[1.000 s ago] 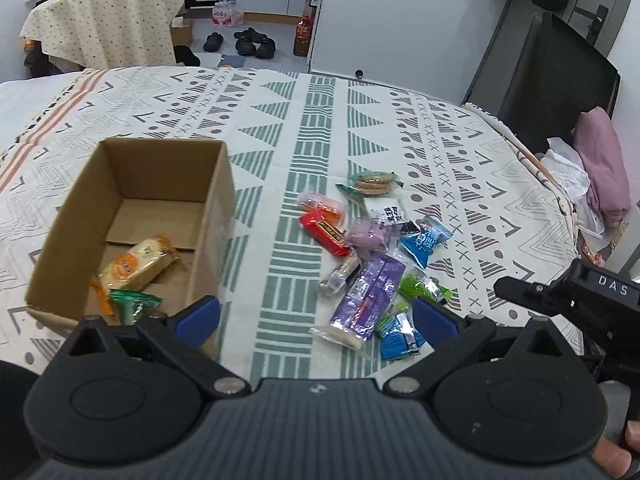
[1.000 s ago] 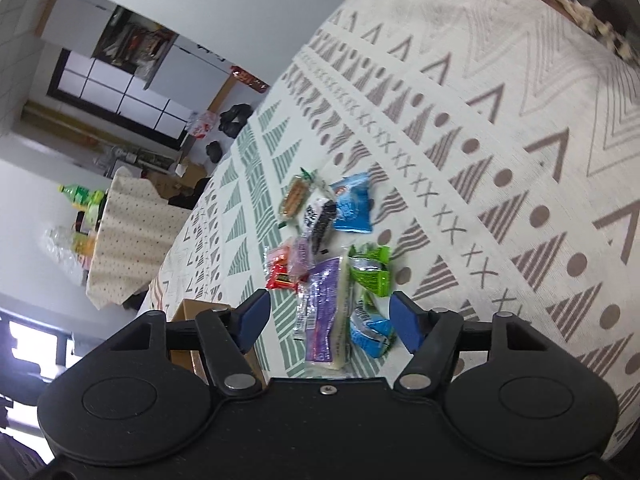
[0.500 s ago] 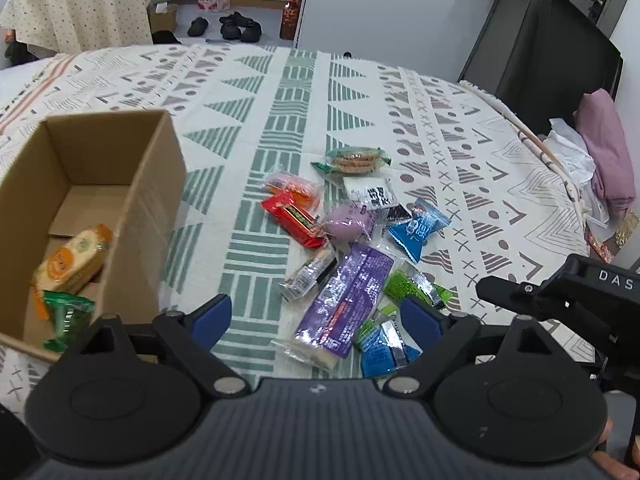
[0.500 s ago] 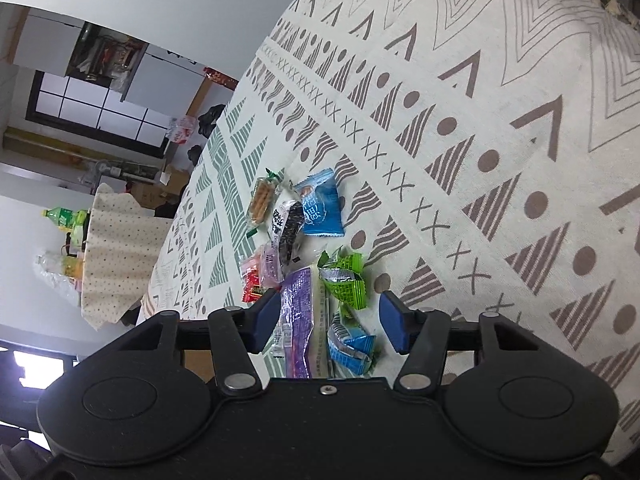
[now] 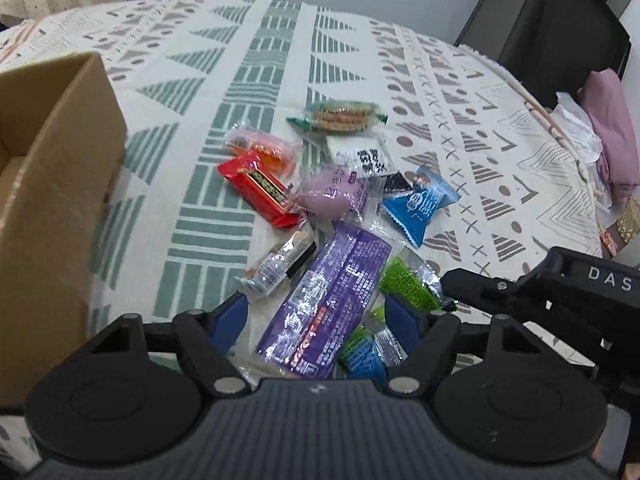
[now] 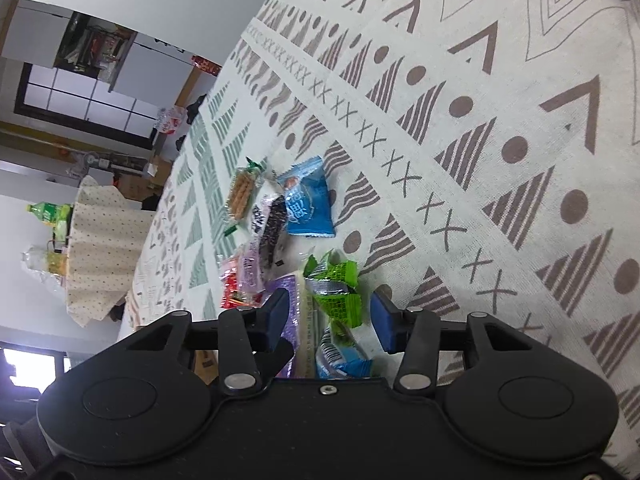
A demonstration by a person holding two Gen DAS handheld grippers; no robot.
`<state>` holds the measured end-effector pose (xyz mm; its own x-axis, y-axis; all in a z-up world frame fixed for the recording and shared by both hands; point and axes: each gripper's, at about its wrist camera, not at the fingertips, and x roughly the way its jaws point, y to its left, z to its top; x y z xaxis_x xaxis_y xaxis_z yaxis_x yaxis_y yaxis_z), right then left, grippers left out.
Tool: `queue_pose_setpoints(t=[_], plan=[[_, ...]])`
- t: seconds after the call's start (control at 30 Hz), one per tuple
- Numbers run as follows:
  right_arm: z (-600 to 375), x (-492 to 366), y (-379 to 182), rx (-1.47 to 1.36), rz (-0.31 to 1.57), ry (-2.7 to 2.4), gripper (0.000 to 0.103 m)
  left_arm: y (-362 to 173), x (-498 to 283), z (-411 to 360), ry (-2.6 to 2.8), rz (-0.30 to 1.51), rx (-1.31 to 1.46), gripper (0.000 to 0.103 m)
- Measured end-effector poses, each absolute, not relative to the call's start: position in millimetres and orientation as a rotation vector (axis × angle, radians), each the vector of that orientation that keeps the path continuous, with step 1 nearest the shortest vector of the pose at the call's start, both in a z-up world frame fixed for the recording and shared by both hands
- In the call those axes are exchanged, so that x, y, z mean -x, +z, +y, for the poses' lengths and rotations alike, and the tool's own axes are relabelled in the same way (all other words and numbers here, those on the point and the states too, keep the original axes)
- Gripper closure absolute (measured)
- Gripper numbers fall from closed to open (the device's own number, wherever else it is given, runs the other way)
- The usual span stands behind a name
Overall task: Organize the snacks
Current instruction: 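Grasp purple bar with left tool while right tool grasps green candy pack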
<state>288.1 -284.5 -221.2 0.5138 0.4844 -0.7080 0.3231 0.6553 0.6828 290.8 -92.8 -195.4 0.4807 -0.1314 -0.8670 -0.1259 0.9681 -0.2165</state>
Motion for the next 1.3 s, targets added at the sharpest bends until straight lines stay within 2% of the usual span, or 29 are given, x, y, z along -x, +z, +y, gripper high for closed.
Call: queue_pose_setpoints(t=[0.2, 0.27, 0.3, 0.4, 0.47, 0.57, 0.7, 0.93, 1.3], plan=[[-276, -301, -235, -0.875, 1.096, 0.097, 0.057, -209, -302, -96, -0.021, 1.117, 0.263, 0.033], [-272, -305, -237, -0.86, 1.098, 0.097, 0.057, -209, -304, -96, -0.021, 1.117, 0.257, 0.042], [-271, -307, -238, -0.856, 1.095, 0.099, 0.057, -209, -305, -96, -0.026, 1.118, 0.261, 0.05], [-267, -311, -238, -0.835, 1.085, 0.102, 0.057, -207, -306, -94, -0.031, 1.122, 0.266, 0.058], [-265, -313, -238, -0.829, 1.082, 0.104, 0.057, -206, -306, -94, -0.039, 1.123, 0.277, 0.06], [-263, -314, -237, -0.805, 1.089, 0.109, 0.066, -205, -303, -91, -0.036, 1.119, 0.296, 0.062], [-262, -312, -234, -0.784, 1.07, 0.109, 0.07, -202, -298, -89, -0.033, 1.115, 0.297, 0.064], [-262, -302, -215, -0.773, 1.017, 0.139, 0.07, -182, -284, -86, -0.022, 1.079, 0.301, 0.072], [-260, -285, -189, -0.773, 0.952, 0.199, 0.07, -142, -260, -78, 0.02, 0.998, 0.29, 0.074]])
